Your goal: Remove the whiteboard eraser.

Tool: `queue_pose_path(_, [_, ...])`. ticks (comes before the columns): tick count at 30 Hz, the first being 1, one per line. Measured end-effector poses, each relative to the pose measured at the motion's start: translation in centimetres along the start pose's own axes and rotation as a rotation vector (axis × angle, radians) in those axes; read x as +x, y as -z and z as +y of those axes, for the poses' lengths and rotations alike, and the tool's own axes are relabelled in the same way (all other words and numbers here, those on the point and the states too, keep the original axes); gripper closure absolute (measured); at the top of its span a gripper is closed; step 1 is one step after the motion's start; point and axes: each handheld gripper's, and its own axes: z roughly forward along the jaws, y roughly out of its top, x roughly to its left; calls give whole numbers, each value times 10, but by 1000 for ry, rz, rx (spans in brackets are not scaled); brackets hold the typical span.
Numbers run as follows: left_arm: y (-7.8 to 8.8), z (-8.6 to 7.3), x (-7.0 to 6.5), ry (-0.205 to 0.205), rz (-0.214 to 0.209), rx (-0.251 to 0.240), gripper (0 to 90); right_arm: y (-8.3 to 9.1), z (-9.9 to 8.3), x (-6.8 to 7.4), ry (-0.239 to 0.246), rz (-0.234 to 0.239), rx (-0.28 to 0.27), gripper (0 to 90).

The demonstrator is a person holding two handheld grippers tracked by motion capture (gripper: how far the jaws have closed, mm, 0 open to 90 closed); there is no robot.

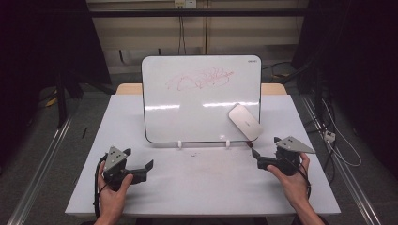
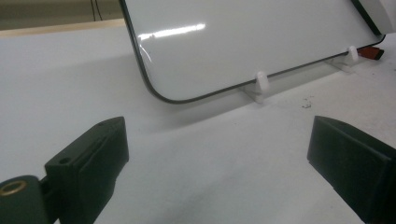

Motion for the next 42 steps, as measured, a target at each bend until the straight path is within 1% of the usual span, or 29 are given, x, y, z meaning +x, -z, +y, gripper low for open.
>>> queue_pose_path(2, [0, 0, 0, 6, -3, 3, 54, -1, 3, 2, 10, 1, -5, 56])
queue_pose_path(3, [-1, 0, -1, 7, -3, 3, 54, -4, 8, 8, 35, 4, 1, 52])
queue_pose_path(4, [-1, 1, -2, 3, 0, 2, 54, -6, 10, 10, 40, 15, 9, 54])
queue_pose_path(5, [0, 1, -3, -3, 0, 1, 54, -6, 10, 10, 40, 15, 9, 54])
queue_pose_path(6, [0, 1, -4, 7, -8, -2, 54, -10, 16, 12, 45, 50, 61, 92])
queue_pose_path(7, [1, 1, -4, 13, -10, -1, 54, -11, 19, 12, 59, 54, 62, 91])
queue_pose_path(8, [0, 0, -5, 15, -15, 2, 54, -12, 22, 12, 74, 44, 48, 77])
queue_pose_path(9, [0, 0, -5, 15, -15, 2, 54, -12, 22, 12, 74, 44, 48, 77])
queue_pose_path(10, [0, 0, -5, 9, -16, 9, 54, -14, 29, 12, 91, 16, 32, 51])
queue_pose_path(11, [0, 1, -5, 5, -15, 11, 54, -15, 32, 12, 100, 7, 28, 57])
queue_pose_path(13, [-1, 1, -5, 0, -10, 10, 53, -18, 37, 12, 123, -14, 36, 53])
queue_pose_path(14, [-1, 1, -4, 1, -9, 9, 54, -20, 39, 12, 128, -12, 40, 52])
queue_pose_path(16, [0, 1, -3, -4, -3, 12, 54, -25, 44, 11, 149, -31, 53, 54])
queue_pose_path(17, [0, 0, -3, 10, -7, 13, 54, -27, 46, 10, 163, -46, 49, 52])
queue_pose_path(18, [0, 0, -3, 10, -7, 13, 54, -27, 46, 10, 163, -46, 49, 52])
queue_pose_path(19, [-1, 0, -3, 13, -8, 16, 54, -30, 50, 9, 178, -70, 43, 53])
queue_pose_path(21, [-1, 1, -3, 4, -6, 16, 54, -34, 55, 8, 170, -54, 53, 60])
queue_pose_path(23, [-2, 1, -2, 10, -3, 16, 54, -36, 57, 8, 176, -55, 61, 69])
queue_pose_path(24, [-3, 1, -2, 13, -4, 18, 54, -41, 60, 8, 182, -40, 61, 91])
queue_pose_path(26, [-4, 1, -2, 15, -7, 21, 54, -44, 63, 10, 209, -54, 68, 115])
queue_pose_path(28, [-5, 0, -1, 37, -25, 31, 54, -48, 65, 10, 227, -47, 77, 136])
queue_pose_path(29, [-6, 0, -2, 23, -18, 36, 54, -49, 66, 11, 251, -52, 79, 132])
queue_pose_path(31, [-6, 0, -2, 18, -20, 35, 54, -52, 65, 13, 295, -51, 83, 132])
queue_pose_path(32, [-6, 0, -1, 21, -23, 33, 54, -52, 65, 13, 295, -51, 83, 132])
queue_pose_path(34, [-6, -1, -1, 8, -16, 36, 54, -57, 63, 19, 342, -73, 95, 145])
queue_pose_path(35, [-6, -2, 0, 10, -15, 40, 54, -57, 63, 19, 342, -73, 95, 145])
queue_pose_path(37, [-5, -3, 1, 22, -17, 40, 54, -60, 63, 22, 375, -86, 101, 174])
queue_pose_path(41, [-3, -2, 3, 13, -13, 33, 54, -64, 61, 22, 399, -106, 108, 190])
queue_pose_path(42, [-3, -2, 3, 18, -13, 30, 54, -64, 61, 22, 399, -106, 108, 190])
